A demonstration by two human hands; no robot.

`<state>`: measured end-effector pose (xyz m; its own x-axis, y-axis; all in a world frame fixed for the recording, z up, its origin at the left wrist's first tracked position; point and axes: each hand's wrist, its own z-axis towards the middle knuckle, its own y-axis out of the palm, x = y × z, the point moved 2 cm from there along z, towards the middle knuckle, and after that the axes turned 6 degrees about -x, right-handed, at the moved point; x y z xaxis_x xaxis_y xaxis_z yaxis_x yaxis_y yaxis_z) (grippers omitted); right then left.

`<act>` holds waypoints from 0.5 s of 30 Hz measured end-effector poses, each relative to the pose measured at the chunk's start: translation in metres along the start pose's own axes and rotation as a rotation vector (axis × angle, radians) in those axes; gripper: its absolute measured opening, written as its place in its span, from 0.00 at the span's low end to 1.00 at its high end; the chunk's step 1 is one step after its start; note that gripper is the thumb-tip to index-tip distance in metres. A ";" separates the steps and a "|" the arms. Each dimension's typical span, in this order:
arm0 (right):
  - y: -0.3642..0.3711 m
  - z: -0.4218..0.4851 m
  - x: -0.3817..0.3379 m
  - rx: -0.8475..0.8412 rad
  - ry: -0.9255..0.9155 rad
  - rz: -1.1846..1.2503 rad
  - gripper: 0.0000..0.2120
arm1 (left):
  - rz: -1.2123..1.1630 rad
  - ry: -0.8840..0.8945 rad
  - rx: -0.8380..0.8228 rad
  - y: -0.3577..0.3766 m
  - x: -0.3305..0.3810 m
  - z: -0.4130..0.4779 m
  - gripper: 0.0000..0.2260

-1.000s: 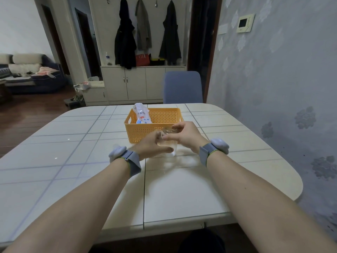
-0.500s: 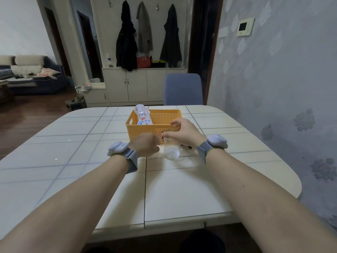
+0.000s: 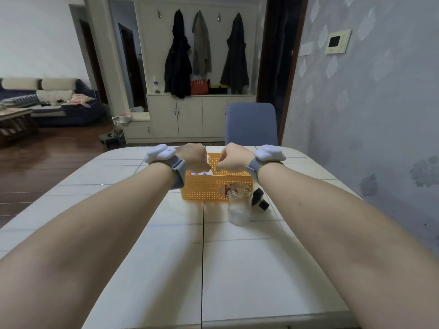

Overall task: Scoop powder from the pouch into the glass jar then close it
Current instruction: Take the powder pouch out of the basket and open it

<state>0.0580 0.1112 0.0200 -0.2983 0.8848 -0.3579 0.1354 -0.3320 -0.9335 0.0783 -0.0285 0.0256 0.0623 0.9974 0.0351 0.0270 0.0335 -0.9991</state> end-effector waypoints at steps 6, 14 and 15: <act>0.016 0.051 -0.005 -0.115 0.005 -0.092 0.13 | -0.187 -0.088 0.091 0.017 -0.029 0.047 0.27; 0.053 0.115 -0.003 -0.310 0.001 -0.231 0.19 | -0.091 -0.221 0.236 0.046 -0.043 0.102 0.28; 0.057 0.118 -0.002 -0.326 0.006 -0.247 0.18 | -0.047 -0.225 0.244 0.047 -0.044 0.104 0.28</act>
<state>-0.0456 0.0524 -0.0347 -0.3537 0.9273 -0.1227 0.3534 0.0111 -0.9354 -0.0271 -0.0646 -0.0256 -0.1555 0.9825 0.1025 -0.2170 0.0672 -0.9739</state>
